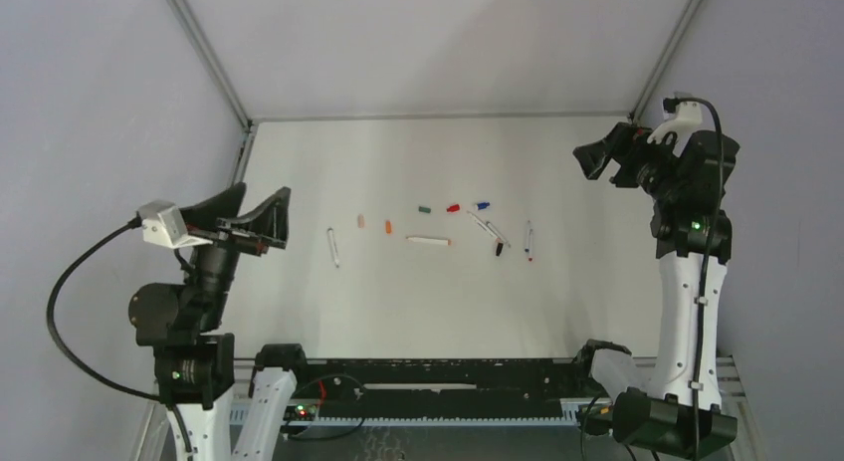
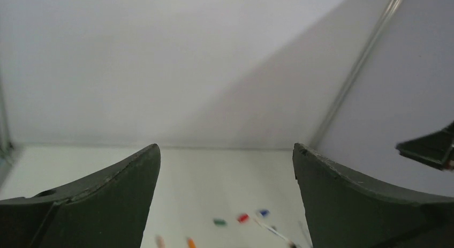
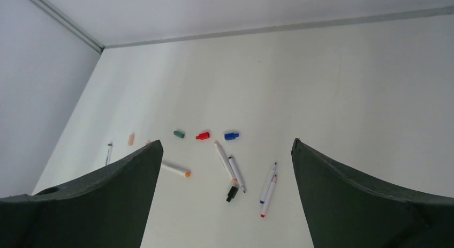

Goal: Insert the pens into the pen caps
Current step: Pick up the pen from the center of the board.

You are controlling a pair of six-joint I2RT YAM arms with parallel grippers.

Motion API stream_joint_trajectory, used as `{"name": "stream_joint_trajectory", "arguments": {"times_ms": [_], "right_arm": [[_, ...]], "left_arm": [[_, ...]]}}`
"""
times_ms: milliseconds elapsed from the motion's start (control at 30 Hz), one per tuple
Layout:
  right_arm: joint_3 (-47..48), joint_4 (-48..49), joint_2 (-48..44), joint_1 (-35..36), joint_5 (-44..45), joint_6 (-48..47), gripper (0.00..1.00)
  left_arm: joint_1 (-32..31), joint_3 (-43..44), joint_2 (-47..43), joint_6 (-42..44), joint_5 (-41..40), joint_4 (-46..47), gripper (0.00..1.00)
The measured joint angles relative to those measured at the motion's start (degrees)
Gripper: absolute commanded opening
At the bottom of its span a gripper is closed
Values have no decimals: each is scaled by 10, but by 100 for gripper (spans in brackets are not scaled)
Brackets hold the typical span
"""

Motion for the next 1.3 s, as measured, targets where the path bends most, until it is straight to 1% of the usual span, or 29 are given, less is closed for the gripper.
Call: {"name": "stream_joint_trajectory", "arguments": {"times_ms": [167, 333, 433, 533, 633, 667, 733, 767, 867, 900, 933, 1000, 1067, 1133, 1200, 1300], "right_arm": [[23, -20, 0, -5, -43, -17, 100], [24, -50, 9, 1, -126, -80, 100], [24, -72, 22, 21, -166, -131, 100], [24, -121, 47, 67, -219, -220, 100], [16, -151, 68, 110, -251, -282, 100], [9, -158, 71, 120, -258, -299, 100], [-11, -166, 71, 133, -262, -325, 100], [-20, -167, 70, 134, -262, -334, 100], [-56, -151, 61, 133, -253, -342, 100], [-69, -140, 56, 131, -252, -339, 100], [-85, -126, 50, 128, -251, -335, 98], [-119, -97, 40, 120, -251, -322, 96], [-146, -77, 36, 110, -245, -311, 92], [-159, -65, 36, 106, -235, -305, 90], [-162, -57, 36, 104, -223, -303, 87], [-163, -45, 36, 104, -209, -303, 84]], "left_arm": [[0, -36, -7, -88, 47, -62, 98], [0, -94, -26, -160, 78, -68, 98], [0, -116, -40, -175, 91, -63, 98], [-1, -137, -41, -173, 109, -53, 98], [-4, -153, -27, -160, 113, -65, 98], [-15, -157, -17, -155, 105, -71, 98], [-63, -162, 4, -143, 73, -90, 98], [-98, -162, 16, -134, 41, -104, 98], [-217, -162, 50, -112, -84, -134, 98], [-242, -162, 62, -108, -116, -138, 98], [-263, -162, 78, -104, -153, -142, 98], [-281, -162, 115, -97, -217, -141, 98], [-284, -166, 152, -93, -282, -127, 100], [-283, -179, 180, -89, -329, -101, 96], [-279, -191, 203, -88, -359, -81, 94], [-261, -193, 237, -87, -379, -57, 90]]}}
